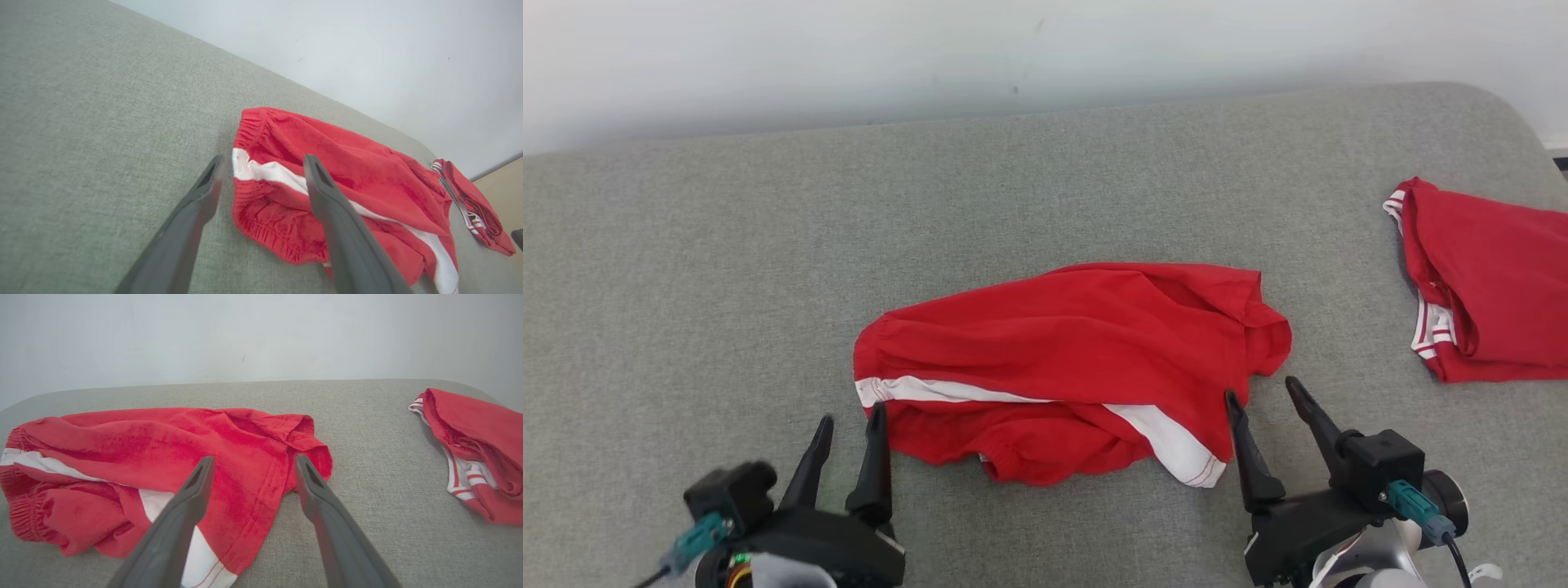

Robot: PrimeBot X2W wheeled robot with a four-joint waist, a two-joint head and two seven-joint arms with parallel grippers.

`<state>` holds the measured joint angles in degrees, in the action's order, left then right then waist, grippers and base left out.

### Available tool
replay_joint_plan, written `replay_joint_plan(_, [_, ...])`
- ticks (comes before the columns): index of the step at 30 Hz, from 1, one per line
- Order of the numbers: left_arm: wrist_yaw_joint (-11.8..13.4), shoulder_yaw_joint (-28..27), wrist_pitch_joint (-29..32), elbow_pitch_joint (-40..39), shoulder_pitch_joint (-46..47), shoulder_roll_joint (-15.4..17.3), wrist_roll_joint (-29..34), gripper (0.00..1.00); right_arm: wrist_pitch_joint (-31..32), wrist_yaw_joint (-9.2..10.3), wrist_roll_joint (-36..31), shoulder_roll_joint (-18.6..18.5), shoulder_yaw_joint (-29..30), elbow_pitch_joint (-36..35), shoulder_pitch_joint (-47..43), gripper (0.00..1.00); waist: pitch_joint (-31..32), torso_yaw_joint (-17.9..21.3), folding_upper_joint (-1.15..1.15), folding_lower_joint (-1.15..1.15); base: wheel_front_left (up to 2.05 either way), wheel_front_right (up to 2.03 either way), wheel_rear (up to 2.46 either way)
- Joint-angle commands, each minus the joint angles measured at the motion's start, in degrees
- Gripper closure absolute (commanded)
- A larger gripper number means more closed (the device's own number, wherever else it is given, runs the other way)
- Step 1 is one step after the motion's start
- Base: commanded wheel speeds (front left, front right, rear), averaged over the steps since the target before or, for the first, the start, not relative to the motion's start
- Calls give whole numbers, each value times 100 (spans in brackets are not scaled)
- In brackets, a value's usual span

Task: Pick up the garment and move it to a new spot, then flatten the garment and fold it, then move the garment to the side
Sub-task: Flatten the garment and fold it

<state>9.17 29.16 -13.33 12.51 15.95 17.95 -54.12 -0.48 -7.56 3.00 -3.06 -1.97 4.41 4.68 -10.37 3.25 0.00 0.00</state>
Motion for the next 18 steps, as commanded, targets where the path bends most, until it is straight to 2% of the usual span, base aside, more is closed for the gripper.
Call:
replay_joint_plan(1, [43,-58,-70,34,-193,-14,48,0,45,13,40,4,-24,-20,-58,0,23,-25,0,0,0,0,0])
replay_joint_plan(6, [252,-510,-182,-31,-578,3,489,0,351,13,64,8,87,15,-157,0,72,-100,0,0,0,0,0])
replay_joint_plan(7, [393,-991,-190,-385,-689,-57,1127,0,467,13,37,12,157,-15,-189,0,78,-154,0,0,0,0,0])
replay_joint_plan(8, [447,-1230,-190,-624,-817,-155,1517,0,525,13,38,13,193,-32,-188,0,75,-176,0,0,0,0,0])
replay_joint_plan(9, [447,-1230,-190,-624,-817,-155,1517,0,525,13,38,13,193,-32,-188,0,75,-176,0,0,0,0,0])
replay_joint_plan(10, [472,-1457,-181,-879,-953,-261,1912,0,597,13,47,14,240,-37,-188,0,73,-197,0,0,0,0,0])
replay_joint_plan(11, [395,-1807,-182,-1322,-1215,-485,2606,0,744,13,87,17,278,-31,-178,0,67,-243,0,0,0,0,0])
replay_joint_plan(13, [265,-2071,-183,-1605,-1424,-709,3132,0,919,13,95,21,300,-10,-158,0,71,-290,0,0,0,0,0])
replay_joint_plan(18, [-182,-2495,-184,-1820,-1807,-1186,3887,0,1376,13,131,21,411,79,-54,0,80,-377,0,0,0,0,0])
